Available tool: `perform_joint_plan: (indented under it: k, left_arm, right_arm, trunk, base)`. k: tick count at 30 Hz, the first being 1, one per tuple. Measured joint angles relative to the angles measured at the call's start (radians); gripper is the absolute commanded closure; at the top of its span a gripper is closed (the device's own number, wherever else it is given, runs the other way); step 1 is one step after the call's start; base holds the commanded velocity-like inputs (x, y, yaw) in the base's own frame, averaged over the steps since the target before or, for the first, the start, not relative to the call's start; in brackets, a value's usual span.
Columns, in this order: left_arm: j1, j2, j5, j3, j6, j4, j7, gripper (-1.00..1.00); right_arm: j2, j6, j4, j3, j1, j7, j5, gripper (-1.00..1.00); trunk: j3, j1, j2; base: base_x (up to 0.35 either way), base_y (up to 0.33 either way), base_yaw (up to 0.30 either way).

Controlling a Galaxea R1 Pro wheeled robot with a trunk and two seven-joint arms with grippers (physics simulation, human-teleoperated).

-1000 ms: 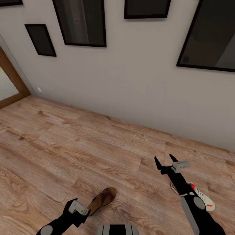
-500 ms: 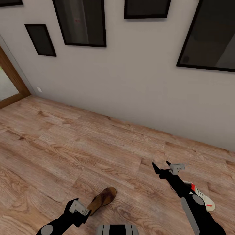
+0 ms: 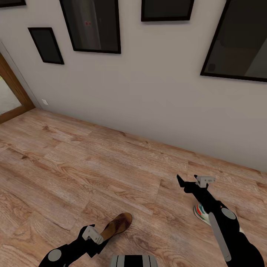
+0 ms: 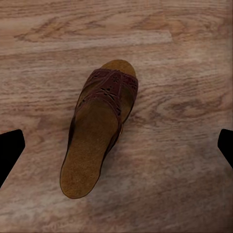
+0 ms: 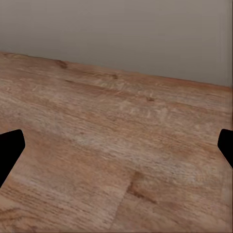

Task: Pick up the two gym shoes and the two sandals from the corridor floor and place them onto the hallstand (shoe rack) in the corridor, making sure they are on the rack and not on the floor. Arrange them so the two gym shoes are next to each other and the two sandals are next to each other.

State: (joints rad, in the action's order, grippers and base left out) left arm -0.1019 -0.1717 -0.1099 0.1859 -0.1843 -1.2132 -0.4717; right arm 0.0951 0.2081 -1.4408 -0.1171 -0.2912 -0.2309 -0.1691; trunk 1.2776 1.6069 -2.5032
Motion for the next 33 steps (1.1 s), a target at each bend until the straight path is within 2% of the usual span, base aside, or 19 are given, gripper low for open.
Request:
perform_joint_plan:
  k: [6, 33]
  left_arm:
    - [0.001, -0.001, -0.002, -0.002, 0.0, 0.0, -0.004, -1.0]
    - [-0.007, 0.0, -0.001, 0.001, -0.002, -0.002, -0.003, -1.0]
  right_arm:
    - [0.0, 0.018, -0.033, 0.002, 0.0, 0.007, 0.0, -1.0]
    - [0.0, 0.02, -0.04, 0.002, 0.0, 0.007, 0.0, -1.0]
  trunk:
    - [0.0, 0.0, 0.0]
    - [0.001, 0.0, 0.0]
  base:
    - [0.0, 0.0, 0.0]
    - [0.0, 0.0, 0.0]
